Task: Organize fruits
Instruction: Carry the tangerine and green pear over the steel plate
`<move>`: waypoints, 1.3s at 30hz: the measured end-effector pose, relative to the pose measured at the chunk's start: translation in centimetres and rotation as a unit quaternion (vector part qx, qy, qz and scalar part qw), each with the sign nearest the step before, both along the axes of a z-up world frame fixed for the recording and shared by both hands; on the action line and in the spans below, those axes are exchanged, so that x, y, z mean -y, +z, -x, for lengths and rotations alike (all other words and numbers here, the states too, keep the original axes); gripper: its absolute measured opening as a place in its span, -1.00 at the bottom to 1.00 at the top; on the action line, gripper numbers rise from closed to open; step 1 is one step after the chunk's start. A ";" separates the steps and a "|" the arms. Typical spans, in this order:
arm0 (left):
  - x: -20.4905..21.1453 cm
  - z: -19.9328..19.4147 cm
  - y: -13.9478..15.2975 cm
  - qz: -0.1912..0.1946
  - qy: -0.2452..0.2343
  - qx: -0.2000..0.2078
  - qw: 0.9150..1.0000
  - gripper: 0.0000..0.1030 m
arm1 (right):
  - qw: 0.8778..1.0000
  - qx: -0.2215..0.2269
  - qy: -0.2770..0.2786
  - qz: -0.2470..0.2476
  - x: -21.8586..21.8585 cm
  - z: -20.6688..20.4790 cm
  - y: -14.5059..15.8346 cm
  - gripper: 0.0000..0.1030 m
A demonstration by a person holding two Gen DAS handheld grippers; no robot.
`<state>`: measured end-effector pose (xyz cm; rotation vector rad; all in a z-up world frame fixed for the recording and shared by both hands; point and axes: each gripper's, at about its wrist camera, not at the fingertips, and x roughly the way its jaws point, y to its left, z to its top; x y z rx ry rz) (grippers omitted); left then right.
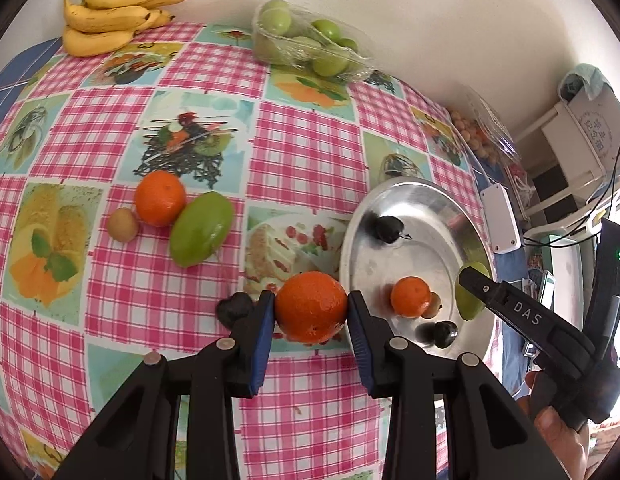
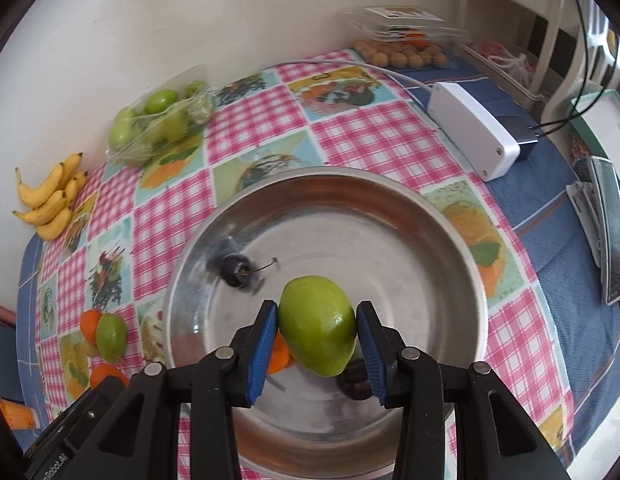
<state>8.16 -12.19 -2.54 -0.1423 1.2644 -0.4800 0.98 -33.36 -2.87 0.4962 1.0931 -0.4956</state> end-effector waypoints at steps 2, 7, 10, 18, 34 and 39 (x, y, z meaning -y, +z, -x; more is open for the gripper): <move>0.8 0.0 0.1 -0.001 -0.008 0.002 1.000 -0.27 | 1.000 -0.003 -0.009 0.004 0.6 0.3 -0.2 -0.16; 3.1 0.0 0.1 -0.006 -0.032 0.015 0.999 -0.27 | 1.000 -0.004 -0.027 0.002 2.0 0.8 -0.7 -0.16; 4.3 -0.1 -0.2 -0.013 -0.043 0.023 0.999 -0.27 | 0.999 -0.007 -0.035 -0.002 2.5 0.9 -1.4 -0.16; 6.3 -0.5 -1.1 -0.016 -0.059 0.033 0.998 -0.27 | 0.999 0.000 -0.038 -0.013 2.7 0.6 -2.4 -0.16; 8.4 -0.7 -2.5 -0.015 -0.082 0.031 0.996 -0.27 | 0.999 -0.001 -0.050 -0.012 2.8 0.6 -2.6 -0.16; 8.6 -0.5 -2.8 -0.019 -0.087 0.028 0.996 -0.27 | 0.998 -0.006 -0.053 -0.014 2.9 0.7 -2.8 -0.16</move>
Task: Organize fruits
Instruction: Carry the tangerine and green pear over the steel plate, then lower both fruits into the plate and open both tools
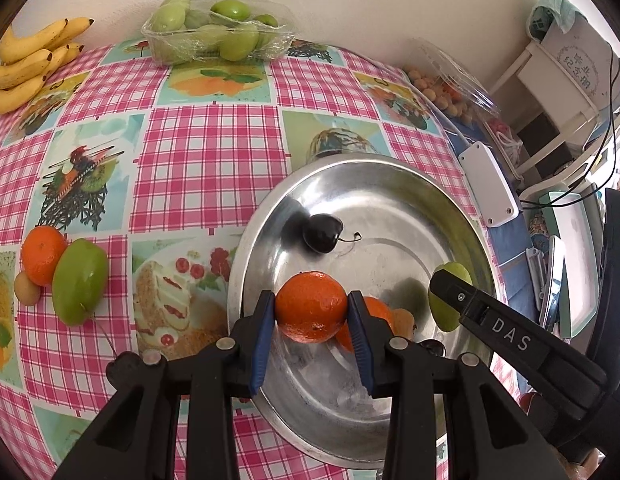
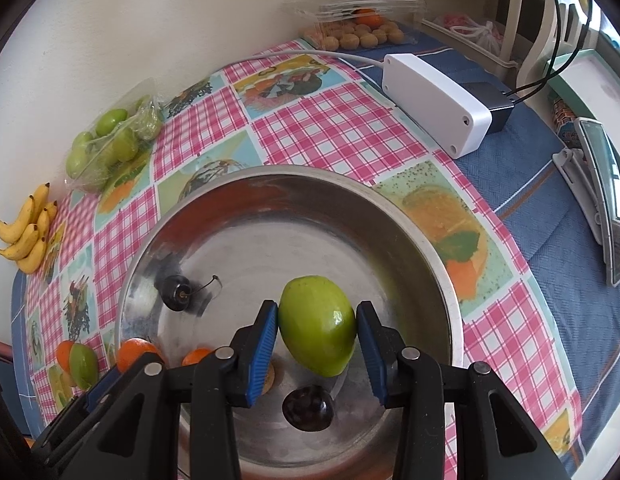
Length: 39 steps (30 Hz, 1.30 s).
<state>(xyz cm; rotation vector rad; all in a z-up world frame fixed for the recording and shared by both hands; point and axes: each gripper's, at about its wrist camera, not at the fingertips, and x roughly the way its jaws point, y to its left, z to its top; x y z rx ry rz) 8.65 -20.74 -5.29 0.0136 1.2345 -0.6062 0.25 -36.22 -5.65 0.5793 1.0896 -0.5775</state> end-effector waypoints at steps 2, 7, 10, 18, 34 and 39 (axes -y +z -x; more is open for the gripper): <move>0.1 0.0 -0.2 -0.002 -0.002 -0.002 1.000 -0.27 | 1.000 -0.002 0.001 -0.002 -0.1 -0.1 -0.1 -0.16; 0.0 0.0 -0.5 -0.005 0.000 -0.007 1.000 -0.27 | 1.000 -0.009 0.002 -0.003 -0.2 0.0 -0.4 -0.16; -0.1 0.0 -0.6 -0.005 0.004 -0.007 1.000 -0.27 | 1.000 -0.013 0.002 -0.007 -0.2 0.0 -0.6 -0.15; -0.3 0.1 -0.3 -0.003 0.006 -0.013 1.000 -0.24 | 1.000 -0.014 0.006 -0.007 -0.1 0.0 -0.4 -0.15; -2.8 0.4 2.9 0.005 0.028 0.000 1.000 -0.13 | 0.999 0.019 0.031 0.031 -1.1 0.0 3.6 0.04; -5.0 -0.3 3.1 -0.012 0.069 -0.003 0.998 -0.13 | 0.998 0.024 0.043 0.035 -1.9 0.1 4.5 0.04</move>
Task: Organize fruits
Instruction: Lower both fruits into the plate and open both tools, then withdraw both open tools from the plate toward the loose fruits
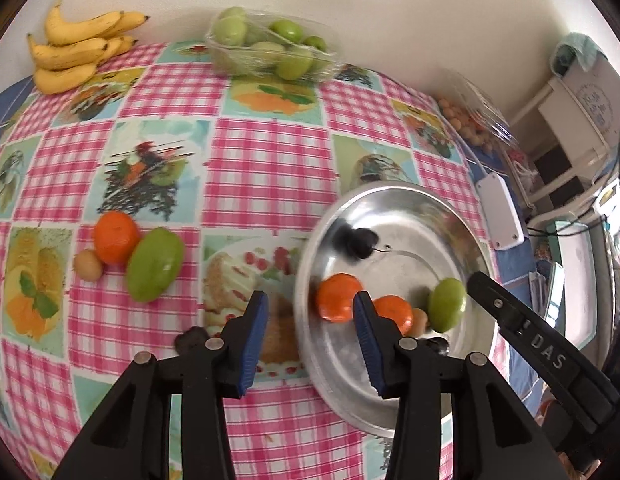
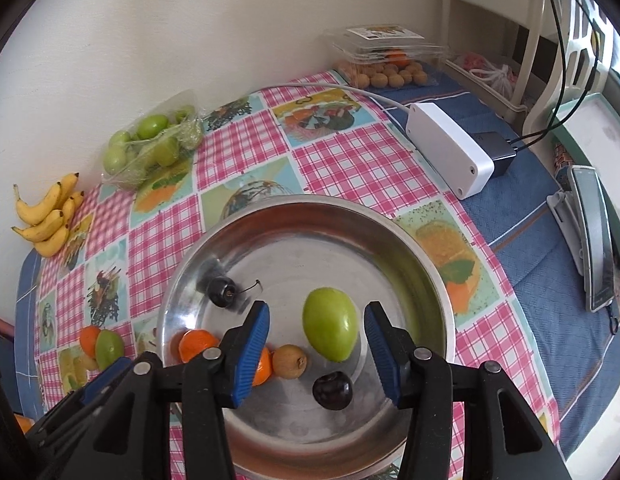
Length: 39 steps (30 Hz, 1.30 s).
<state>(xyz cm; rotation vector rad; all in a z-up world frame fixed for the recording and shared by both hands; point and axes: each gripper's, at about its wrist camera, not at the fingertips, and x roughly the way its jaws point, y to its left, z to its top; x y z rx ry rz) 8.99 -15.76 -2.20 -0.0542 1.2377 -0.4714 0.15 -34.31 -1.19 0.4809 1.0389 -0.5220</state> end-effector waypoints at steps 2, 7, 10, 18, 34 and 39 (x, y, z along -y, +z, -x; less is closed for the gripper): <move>-0.9 -0.3 0.0 -0.004 0.015 -0.002 1.000 -0.13 | 1.000 0.000 0.006 0.004 -0.4 0.0 0.3 0.04; -3.4 -0.7 0.0 -0.011 0.052 -0.006 0.999 -0.13 | 1.000 0.001 0.017 0.010 -1.3 0.1 0.7 0.04; -4.4 -0.9 -0.2 -0.008 0.066 -0.011 0.998 -0.13 | 1.000 -0.001 0.026 0.011 -1.9 0.1 0.7 0.04; -5.6 -1.4 -0.8 -0.016 0.089 -0.025 0.996 0.04 | 0.999 -0.012 0.035 0.009 -2.3 -0.3 0.0 0.05; -6.5 -1.7 -1.7 -0.068 0.116 -0.009 0.991 0.60 | 0.998 -0.031 0.054 0.007 -3.1 -1.3 -1.3 0.71; -6.7 -1.7 -1.7 -0.080 0.122 -0.001 0.989 0.79 | 0.998 -0.032 0.057 0.007 -3.1 -1.4 -1.5 1.00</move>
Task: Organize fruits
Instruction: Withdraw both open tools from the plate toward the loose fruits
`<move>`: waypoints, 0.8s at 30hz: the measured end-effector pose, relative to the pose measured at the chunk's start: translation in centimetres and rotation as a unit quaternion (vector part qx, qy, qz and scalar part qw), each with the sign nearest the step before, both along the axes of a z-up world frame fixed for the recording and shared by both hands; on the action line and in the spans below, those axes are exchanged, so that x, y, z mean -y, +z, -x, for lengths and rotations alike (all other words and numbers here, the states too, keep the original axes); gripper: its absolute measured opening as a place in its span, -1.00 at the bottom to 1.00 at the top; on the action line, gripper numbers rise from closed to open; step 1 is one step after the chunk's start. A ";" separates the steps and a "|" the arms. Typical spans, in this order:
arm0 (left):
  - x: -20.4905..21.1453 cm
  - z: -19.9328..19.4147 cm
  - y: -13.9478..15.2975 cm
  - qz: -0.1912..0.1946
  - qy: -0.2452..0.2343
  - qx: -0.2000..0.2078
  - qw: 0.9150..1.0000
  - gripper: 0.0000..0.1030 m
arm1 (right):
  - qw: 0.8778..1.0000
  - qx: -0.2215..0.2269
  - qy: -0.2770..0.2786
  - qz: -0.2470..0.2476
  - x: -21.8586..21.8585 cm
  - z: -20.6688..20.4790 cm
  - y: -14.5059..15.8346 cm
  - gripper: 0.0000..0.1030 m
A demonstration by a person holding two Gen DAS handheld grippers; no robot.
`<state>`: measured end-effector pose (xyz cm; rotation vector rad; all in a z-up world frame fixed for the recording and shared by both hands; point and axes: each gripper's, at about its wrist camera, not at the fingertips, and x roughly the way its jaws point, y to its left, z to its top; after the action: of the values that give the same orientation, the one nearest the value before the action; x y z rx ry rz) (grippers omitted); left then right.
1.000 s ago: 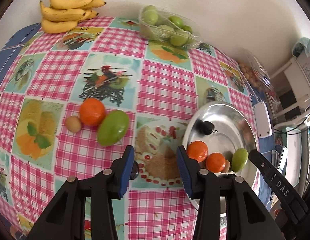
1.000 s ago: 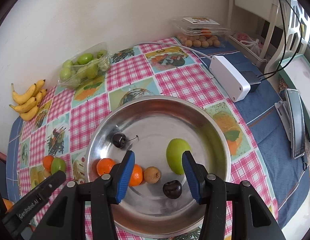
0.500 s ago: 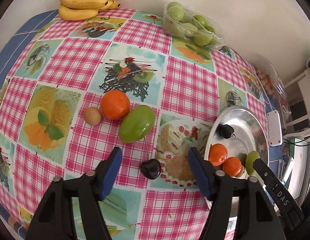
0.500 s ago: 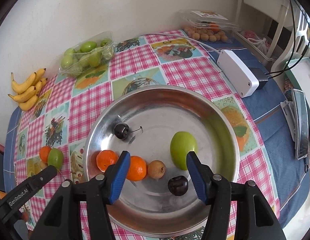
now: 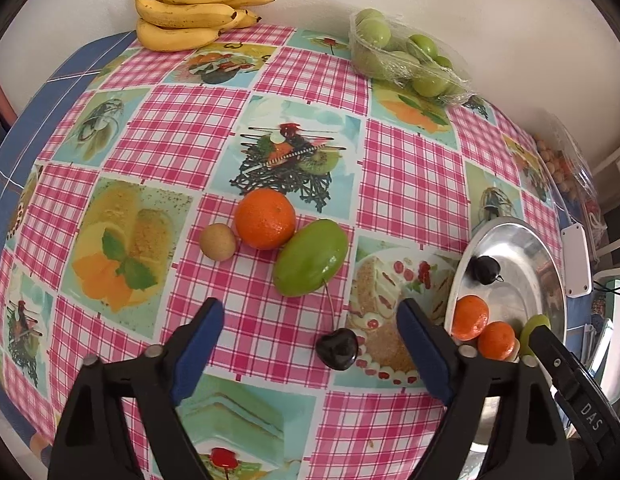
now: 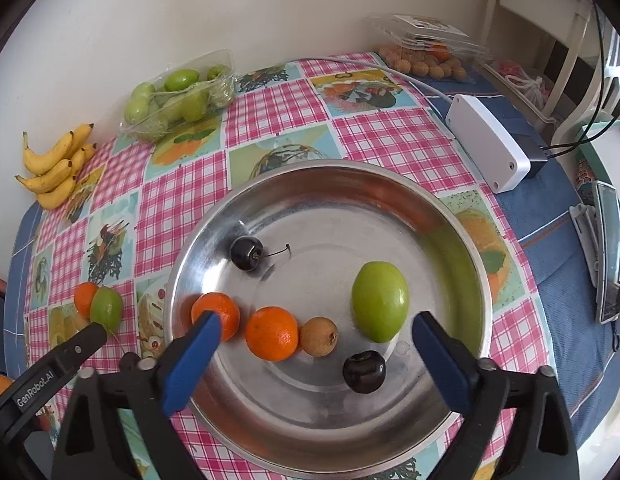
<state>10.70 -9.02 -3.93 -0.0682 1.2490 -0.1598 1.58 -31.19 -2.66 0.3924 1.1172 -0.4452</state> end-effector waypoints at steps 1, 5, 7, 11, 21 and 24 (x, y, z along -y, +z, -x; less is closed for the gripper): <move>0.0 0.0 0.1 -0.001 0.000 0.002 1.000 0.79 | 1.000 0.001 0.000 0.000 0.0 0.0 0.0 1.00; 0.0 0.1 0.1 -0.007 0.000 0.006 1.000 0.82 | 1.000 0.004 0.005 -0.003 -0.1 -0.1 0.1 1.00; -0.1 0.0 0.0 -0.011 0.002 0.006 1.000 0.88 | 1.000 0.003 0.008 -0.002 -0.2 -0.1 0.0 1.00; -0.5 0.0 0.2 -0.008 0.009 0.011 1.000 0.89 | 1.000 0.008 0.014 -0.002 -0.3 -0.1 0.2 1.00; -1.9 0.1 1.1 0.003 0.017 0.028 0.999 0.89 | 0.999 0.016 0.035 -0.001 -1.5 -0.5 0.4 1.00; -3.0 -0.1 1.5 0.018 0.023 0.034 0.999 0.89 | 0.999 0.018 0.046 0.002 -2.4 -0.9 0.5 1.00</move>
<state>10.82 -6.01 -2.43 -0.1225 1.1752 -0.1441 2.49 -28.80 -2.21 0.3441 1.0943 -0.3583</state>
